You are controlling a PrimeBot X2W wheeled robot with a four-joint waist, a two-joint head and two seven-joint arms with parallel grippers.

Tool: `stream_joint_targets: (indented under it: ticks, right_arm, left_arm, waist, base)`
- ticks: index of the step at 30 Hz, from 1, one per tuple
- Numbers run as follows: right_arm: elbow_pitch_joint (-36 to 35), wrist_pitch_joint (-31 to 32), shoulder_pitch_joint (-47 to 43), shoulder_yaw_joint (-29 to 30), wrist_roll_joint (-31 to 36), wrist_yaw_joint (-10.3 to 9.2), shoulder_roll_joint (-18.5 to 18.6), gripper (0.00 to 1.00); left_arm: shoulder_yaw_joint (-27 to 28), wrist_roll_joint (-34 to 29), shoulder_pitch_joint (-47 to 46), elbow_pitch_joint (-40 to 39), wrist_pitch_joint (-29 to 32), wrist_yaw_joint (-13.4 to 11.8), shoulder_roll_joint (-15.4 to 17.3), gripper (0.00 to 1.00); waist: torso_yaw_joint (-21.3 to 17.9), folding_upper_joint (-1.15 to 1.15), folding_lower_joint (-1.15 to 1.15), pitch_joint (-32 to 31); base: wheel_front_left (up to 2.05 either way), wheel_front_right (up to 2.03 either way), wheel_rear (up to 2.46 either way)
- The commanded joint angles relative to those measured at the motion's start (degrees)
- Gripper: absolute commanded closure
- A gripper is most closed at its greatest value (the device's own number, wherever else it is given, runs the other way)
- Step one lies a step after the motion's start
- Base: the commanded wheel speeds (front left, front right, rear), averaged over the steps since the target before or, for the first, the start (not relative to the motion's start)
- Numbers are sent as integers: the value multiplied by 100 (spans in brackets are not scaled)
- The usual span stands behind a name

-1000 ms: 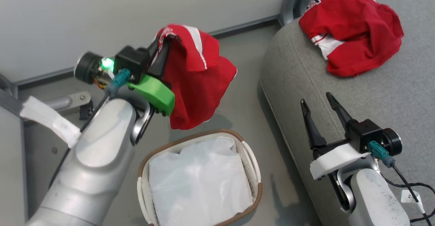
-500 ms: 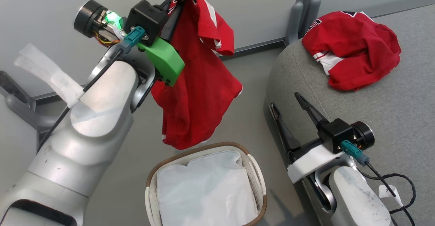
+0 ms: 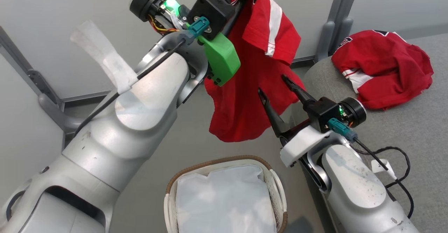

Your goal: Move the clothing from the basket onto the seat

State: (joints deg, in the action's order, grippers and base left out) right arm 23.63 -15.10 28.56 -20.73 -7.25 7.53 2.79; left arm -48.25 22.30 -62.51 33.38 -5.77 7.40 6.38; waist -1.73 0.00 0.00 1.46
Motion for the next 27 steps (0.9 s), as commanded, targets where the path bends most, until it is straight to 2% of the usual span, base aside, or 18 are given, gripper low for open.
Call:
stream_joint_targets:
  ticks: [1,6,13,21,22,23,25,26,27]
  right_arm:
    - [104,-9,103,-65,-50,-8,19,0]
    - [442,-9,397,-314,95,-8,20,0]
    - [585,-9,595,-237,445,-8,20,0]
    - [918,-9,771,-53,544,-8,19,0]
    - [1009,-9,803,-65,510,-8,20,5]
    - [1076,-9,852,-80,483,-8,19,51]
    - [1199,-9,912,-130,441,-8,19,78]
    - [1241,-9,940,-157,422,-8,20,100]
    - [1281,-9,971,-178,394,-8,21,100]
  left_arm:
    - [-60,84,-115,28,5,14,-49,100]
    - [-323,275,-258,95,5,9,-211,100]
    - [-561,685,-318,-3,38,7,-305,100]
    - [-702,990,-382,-162,26,7,-342,100]
    - [-708,1038,-386,-185,24,7,-344,100]
    - [-707,1096,-386,-204,21,3,-346,100]
    - [-729,1155,-400,-225,25,-18,-349,100]
    - [-733,1186,-400,-225,29,-25,-350,100]
    - [-734,1224,-392,-222,35,-34,-350,100]
  waist:
    - [110,0,0,-54]
    - [249,0,0,-92]
    - [426,0,0,-189]
    - [607,0,0,-286]
    - [621,0,0,-291]
    - [632,0,0,-294]
    - [646,0,0,-292]
    - [648,0,0,-289]
    - [646,0,0,-284]
  base:
    - [0,0,0]
    - [0,0,0]
    - [0,0,0]
    - [0,0,0]
    - [0,0,0]
    - [0,0,0]
    - [0,0,0]
    - [0,0,0]
    - [0,0,0]
